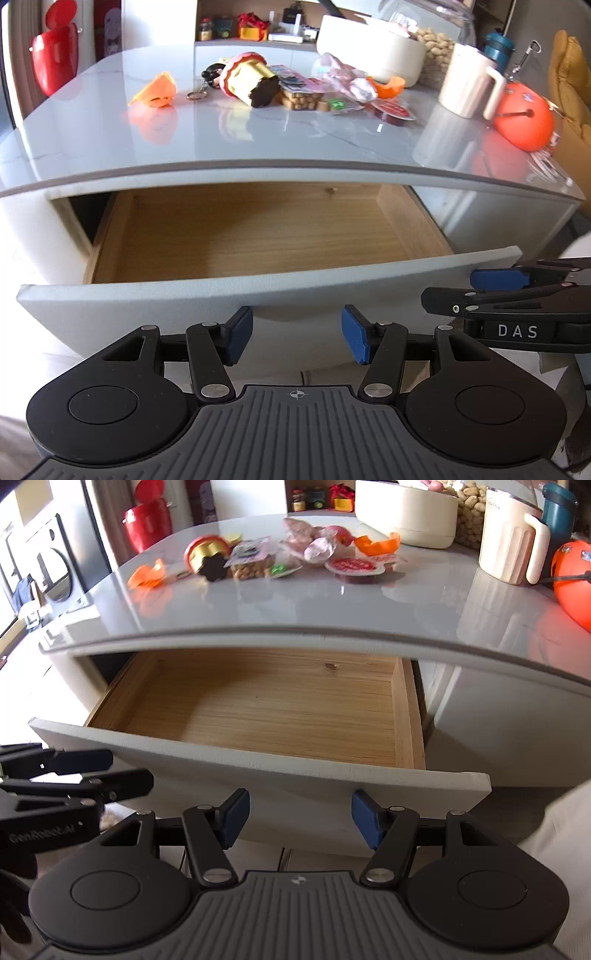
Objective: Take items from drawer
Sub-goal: 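Push the empty wooden drawer shut into the cabinet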
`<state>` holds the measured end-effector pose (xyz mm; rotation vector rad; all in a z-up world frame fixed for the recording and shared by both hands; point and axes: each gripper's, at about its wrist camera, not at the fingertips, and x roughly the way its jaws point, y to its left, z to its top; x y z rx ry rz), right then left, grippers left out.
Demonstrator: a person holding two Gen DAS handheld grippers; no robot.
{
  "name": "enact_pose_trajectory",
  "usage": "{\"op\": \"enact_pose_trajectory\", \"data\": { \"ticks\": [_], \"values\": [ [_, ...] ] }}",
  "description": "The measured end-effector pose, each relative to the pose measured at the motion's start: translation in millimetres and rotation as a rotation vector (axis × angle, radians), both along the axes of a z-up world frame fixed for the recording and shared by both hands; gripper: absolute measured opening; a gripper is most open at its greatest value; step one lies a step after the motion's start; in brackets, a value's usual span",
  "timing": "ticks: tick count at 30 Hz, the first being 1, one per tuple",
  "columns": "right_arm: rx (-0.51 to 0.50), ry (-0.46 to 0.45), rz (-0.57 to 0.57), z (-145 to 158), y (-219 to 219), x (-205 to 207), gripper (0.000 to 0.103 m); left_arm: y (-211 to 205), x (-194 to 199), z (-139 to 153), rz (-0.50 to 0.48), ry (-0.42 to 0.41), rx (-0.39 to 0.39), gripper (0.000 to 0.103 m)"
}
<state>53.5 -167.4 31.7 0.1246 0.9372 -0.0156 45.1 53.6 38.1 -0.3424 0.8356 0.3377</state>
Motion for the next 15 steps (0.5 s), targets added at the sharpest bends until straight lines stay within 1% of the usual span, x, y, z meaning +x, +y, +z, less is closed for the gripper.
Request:
{"op": "enact_pose_trajectory", "data": {
  "ticks": [4, 10, 14, 15],
  "values": [
    [-0.015, -0.028, -0.01, -3.3, -2.9, 22.5, 0.064, 11.6, 18.9, -3.1, 0.012, -0.011, 0.016, 0.058],
    [-0.034, -0.067, -0.028, -8.0, -5.7, 56.3, 0.066, 34.6, 35.1, -10.7, 0.076, -0.095, -0.028, 0.058],
    [-0.034, -0.089, -0.04, -10.4, -8.1, 70.4, 0.066, 38.9, 40.8, -15.5, 0.087, -0.13, 0.011, 0.051],
    [-0.032, -0.096, -0.04, -11.1, -9.2, 72.8, 0.066, 39.4, 41.8, -16.1, 0.09, -0.136, 0.016, 0.051]
  ]
}}
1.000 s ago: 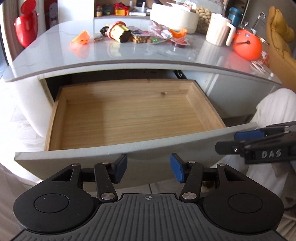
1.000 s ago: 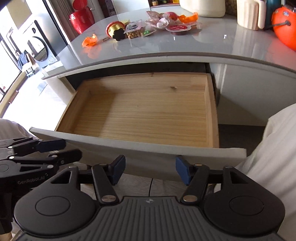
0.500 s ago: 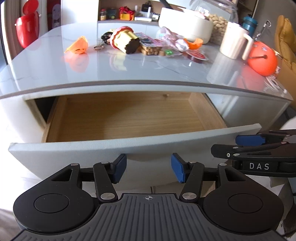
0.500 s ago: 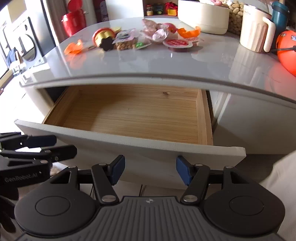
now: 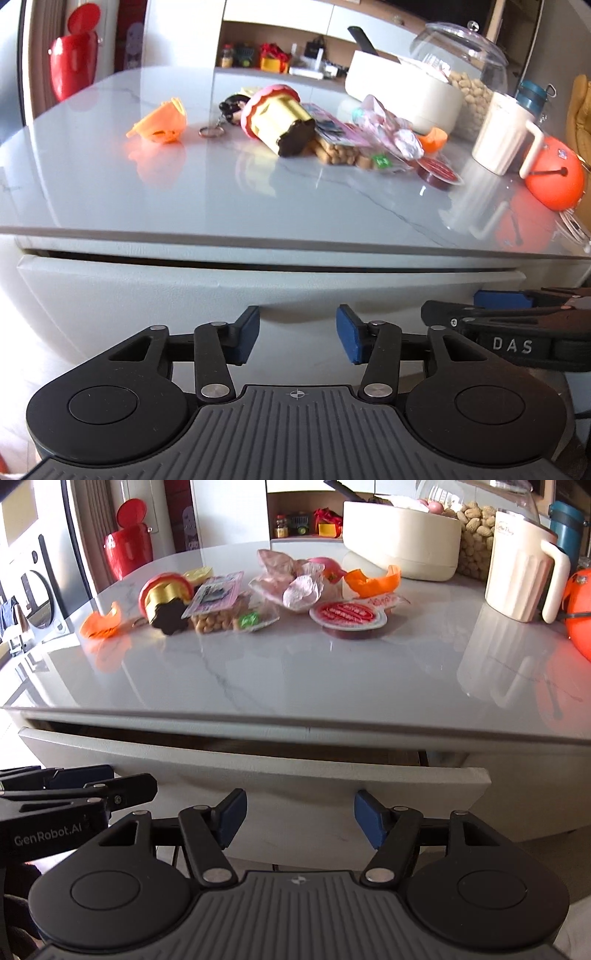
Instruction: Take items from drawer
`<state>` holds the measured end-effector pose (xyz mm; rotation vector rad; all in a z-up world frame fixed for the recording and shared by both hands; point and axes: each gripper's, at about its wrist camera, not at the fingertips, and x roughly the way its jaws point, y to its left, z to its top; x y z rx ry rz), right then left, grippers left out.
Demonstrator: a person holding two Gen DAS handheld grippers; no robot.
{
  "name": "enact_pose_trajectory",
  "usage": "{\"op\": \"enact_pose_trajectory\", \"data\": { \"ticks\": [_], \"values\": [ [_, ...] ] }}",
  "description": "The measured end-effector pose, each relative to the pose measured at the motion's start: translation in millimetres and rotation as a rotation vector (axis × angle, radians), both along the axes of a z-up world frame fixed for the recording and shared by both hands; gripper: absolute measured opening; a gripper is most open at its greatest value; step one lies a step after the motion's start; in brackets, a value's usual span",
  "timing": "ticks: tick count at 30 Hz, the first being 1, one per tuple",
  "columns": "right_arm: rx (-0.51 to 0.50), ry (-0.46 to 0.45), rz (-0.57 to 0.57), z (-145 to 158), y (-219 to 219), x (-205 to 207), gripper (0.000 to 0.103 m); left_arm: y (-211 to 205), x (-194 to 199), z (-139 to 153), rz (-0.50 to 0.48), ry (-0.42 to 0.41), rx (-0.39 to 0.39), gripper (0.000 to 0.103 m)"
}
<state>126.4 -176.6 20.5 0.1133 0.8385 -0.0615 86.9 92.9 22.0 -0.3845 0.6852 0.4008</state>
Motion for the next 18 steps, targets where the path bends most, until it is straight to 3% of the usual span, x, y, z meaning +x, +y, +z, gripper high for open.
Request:
{"op": "enact_pose_trajectory", "data": {
  "ticks": [2, 4, 6, 9, 12, 18],
  "values": [
    [0.016, 0.001, -0.005, -2.0, -3.6, 4.1, 0.066, -0.6, 2.6, -0.3, 0.009, -0.004, 0.008, 0.051],
    [0.039, 0.024, -0.041, -7.1, -12.9, 6.9, 0.066, -3.4, 6.4, -0.2, 0.008, -0.005, 0.014, 0.058],
    [0.077, 0.05, -0.088, -12.4, -26.2, 6.2, 0.066, -7.5, 11.5, -0.6, -0.008, -0.007, 0.017, 0.077],
    [0.13, 0.083, -0.155, -19.9, -45.3, 3.2, 0.066, -14.9, 19.5, -3.1, -0.033, -0.002, 0.032, 0.095],
    [0.143, 0.089, -0.191, -23.5, -56.2, -0.3, 0.066, -19.8, 24.4, -5.3, -0.038, 0.005, 0.045, 0.101],
    [0.1, 0.071, -0.207, -21.3, -57.4, -11.1, 0.066, -21.0, 20.0, -7.1, -0.025, 0.012, 0.058, 0.101]
  ]
}}
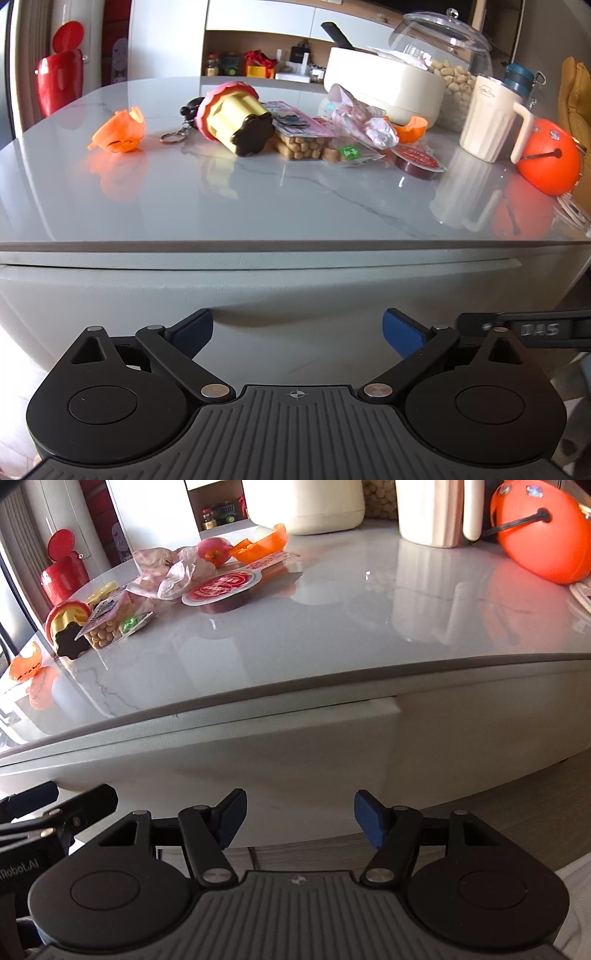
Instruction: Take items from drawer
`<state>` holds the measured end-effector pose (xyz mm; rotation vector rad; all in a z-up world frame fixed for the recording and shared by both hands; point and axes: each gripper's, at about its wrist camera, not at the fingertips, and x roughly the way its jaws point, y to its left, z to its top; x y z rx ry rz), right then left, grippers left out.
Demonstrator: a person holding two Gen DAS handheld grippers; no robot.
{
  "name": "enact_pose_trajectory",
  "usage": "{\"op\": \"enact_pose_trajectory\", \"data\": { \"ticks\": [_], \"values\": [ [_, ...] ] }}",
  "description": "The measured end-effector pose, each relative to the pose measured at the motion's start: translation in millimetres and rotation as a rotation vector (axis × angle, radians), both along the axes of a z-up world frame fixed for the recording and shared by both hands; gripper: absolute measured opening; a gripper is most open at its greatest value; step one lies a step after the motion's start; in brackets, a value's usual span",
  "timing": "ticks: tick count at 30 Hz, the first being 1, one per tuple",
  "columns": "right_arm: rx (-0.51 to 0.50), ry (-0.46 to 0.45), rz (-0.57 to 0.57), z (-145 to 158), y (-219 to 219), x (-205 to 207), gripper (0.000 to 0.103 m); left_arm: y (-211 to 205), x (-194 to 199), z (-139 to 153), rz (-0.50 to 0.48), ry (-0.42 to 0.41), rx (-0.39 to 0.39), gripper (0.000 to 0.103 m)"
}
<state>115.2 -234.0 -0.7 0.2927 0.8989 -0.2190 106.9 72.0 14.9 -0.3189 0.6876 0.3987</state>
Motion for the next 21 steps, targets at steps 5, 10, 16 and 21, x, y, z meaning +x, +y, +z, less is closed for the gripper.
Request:
{"op": "enact_pose_trajectory", "data": {
  "ticks": [5, 10, 16, 21],
  "values": [
    [0.008, -0.045, 0.023, 15.0, 6.2, -21.9, 0.066, 0.5, -18.8, 13.4, 0.039, 0.024, 0.004, 0.101],
    [0.024, -0.047, 0.078, 31.0, 19.5, -42.8, 0.066, -20.0, -52.1, 39.9, 0.026, 0.045, 0.038, 0.101],
    [0.074, -0.011, 0.188, 35.1, 44.5, -89.1, 0.068, -57.9, -107.4, 29.5, -0.022, 0.086, -0.02, 0.101],
    [-0.054, 0.109, 0.254, -2.1, 72.4, -93.3, 0.069, -53.6, -102.5, -6.3, 0.016, 0.204, -0.074, 0.101]
  ]
}}
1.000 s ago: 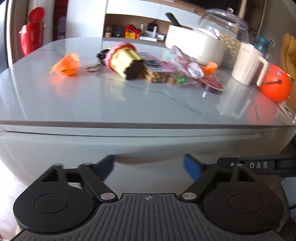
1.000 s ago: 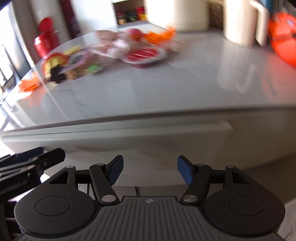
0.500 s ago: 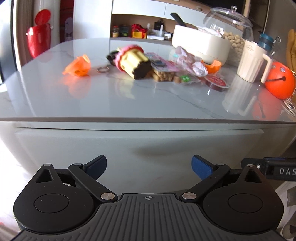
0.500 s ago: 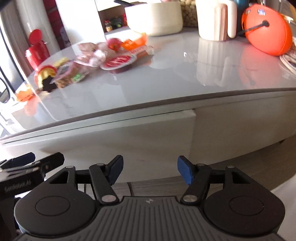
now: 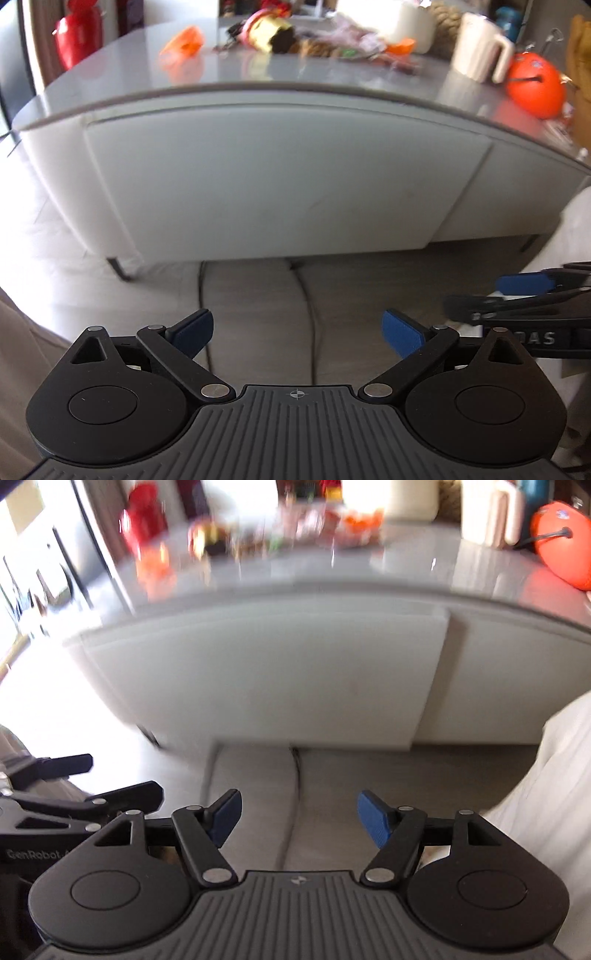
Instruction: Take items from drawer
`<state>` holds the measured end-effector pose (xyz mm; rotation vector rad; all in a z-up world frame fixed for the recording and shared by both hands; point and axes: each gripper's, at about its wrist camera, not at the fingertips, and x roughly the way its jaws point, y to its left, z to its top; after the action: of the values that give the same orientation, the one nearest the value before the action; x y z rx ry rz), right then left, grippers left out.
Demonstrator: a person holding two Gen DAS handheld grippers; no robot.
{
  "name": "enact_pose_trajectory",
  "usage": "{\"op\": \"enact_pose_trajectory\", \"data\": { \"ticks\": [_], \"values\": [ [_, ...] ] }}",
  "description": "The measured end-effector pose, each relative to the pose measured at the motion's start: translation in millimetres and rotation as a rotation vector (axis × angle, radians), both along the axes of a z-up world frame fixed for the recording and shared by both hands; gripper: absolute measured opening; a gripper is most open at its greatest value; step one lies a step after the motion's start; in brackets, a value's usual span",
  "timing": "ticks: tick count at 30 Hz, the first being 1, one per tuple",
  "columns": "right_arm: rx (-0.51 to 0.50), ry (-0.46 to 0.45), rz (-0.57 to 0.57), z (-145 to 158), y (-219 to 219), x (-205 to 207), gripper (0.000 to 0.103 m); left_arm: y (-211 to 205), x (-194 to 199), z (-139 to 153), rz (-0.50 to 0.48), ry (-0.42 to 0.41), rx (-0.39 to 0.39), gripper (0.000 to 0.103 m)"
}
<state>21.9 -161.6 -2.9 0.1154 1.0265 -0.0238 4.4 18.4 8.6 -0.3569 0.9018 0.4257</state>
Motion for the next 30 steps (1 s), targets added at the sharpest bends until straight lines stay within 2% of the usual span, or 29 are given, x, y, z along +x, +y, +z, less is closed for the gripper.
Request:
{"op": "enact_pose_trajectory", "data": {
  "ticks": [8, 22, 25, 27, 30],
  "values": [
    [0.029, 0.023, -0.01, -4.0, -4.9, 4.2, 0.069, 8.2, 3.5, -6.7, 0.03, 0.017, -0.023, 0.101],
    [0.034, 0.04, 0.003, -6.3, -2.3, 2.3, 0.069, 9.2, 5.6, -17.1, 0.044, 0.084, -0.011, 0.1],
    [0.037, 0.047, 0.004, -7.4, -2.7, 3.1, 0.069, 9.1, 6.2, -18.2, 0.042, 0.087, -0.007, 0.093],
    [0.04, 0.051, 0.005, -9.1, -1.8, 4.2, 0.069, 8.8, 6.5, -19.0, 0.043, 0.087, -0.007, 0.083],
    [0.044, 0.061, 0.005, -12.1, -3.6, 7.4, 0.069, 9.2, 6.1, -19.3, 0.043, 0.085, -0.009, 0.079]
  ]
}}
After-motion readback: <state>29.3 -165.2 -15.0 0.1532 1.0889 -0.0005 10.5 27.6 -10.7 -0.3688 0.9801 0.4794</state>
